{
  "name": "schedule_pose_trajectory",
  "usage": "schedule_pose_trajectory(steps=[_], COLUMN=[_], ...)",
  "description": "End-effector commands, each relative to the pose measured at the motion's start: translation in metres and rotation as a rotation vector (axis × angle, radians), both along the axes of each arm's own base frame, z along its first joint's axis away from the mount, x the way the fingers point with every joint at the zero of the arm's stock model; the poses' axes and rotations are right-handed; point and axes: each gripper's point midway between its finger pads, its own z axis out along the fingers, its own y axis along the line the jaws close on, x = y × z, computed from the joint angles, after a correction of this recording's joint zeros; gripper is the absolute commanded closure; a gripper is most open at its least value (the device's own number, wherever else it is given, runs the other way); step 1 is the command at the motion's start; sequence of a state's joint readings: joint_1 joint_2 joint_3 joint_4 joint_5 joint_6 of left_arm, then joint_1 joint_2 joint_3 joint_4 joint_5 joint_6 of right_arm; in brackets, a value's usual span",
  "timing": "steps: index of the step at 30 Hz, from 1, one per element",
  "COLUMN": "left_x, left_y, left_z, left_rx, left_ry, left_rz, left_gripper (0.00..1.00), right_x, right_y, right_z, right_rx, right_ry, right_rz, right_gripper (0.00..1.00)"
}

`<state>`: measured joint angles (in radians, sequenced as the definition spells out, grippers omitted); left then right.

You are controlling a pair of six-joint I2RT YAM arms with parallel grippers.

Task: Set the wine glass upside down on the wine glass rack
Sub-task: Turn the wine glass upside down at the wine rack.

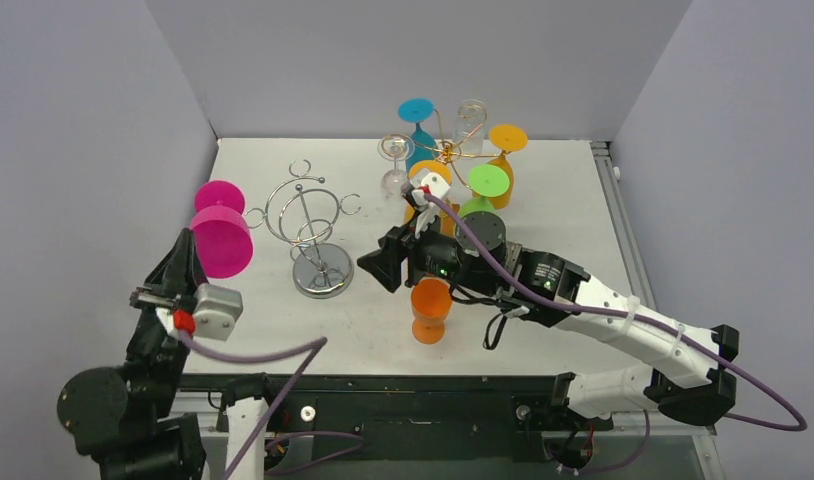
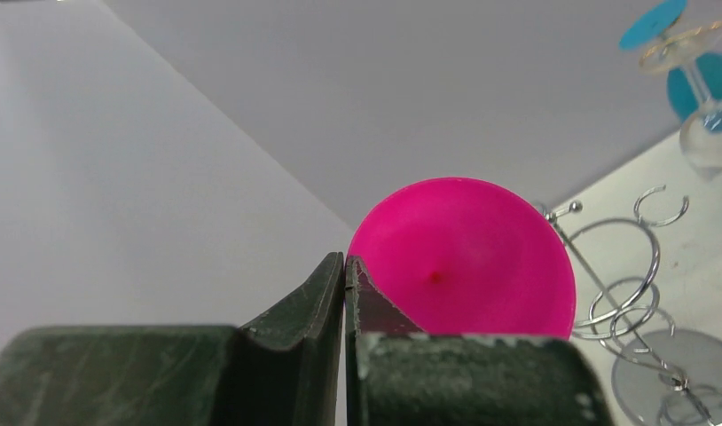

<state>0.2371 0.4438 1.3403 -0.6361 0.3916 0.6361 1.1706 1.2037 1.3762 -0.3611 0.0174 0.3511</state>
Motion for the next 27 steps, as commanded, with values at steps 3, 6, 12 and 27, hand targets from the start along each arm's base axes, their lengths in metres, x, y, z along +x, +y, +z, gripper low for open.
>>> schedule_pose_trajectory(steps=[3,6,12,27], left_x=[-0.059,-0.077,-0.091,-0.096], left_y=[-0.055,-0.073,-0.094,-0.102], left_z=[0.057,0.065,0.078,0.092], left_rx=[0.030,0.094,0.113,-0.029], left_ry=[-0.177,-0.248,-0.316,-0.301], left_rz=[-0.248,-0.330,-0.466,-0.561], left_gripper=[1.00,1.00,1.00,1.00], right_x=[-0.002,-0.004,0.001,-0.003], right_y=[0.030,0.039,0.039,0.043], right_z=[0.060,0.083,0.129,0.141], right_rx=[0.153,0.215,0.339,0.407], right_ry=[0.054,0.075,0.067,0.070], right_rz=[0.135,0.179,0.284,0.392], right_gripper=[0.46,0.44,0.43,0.45])
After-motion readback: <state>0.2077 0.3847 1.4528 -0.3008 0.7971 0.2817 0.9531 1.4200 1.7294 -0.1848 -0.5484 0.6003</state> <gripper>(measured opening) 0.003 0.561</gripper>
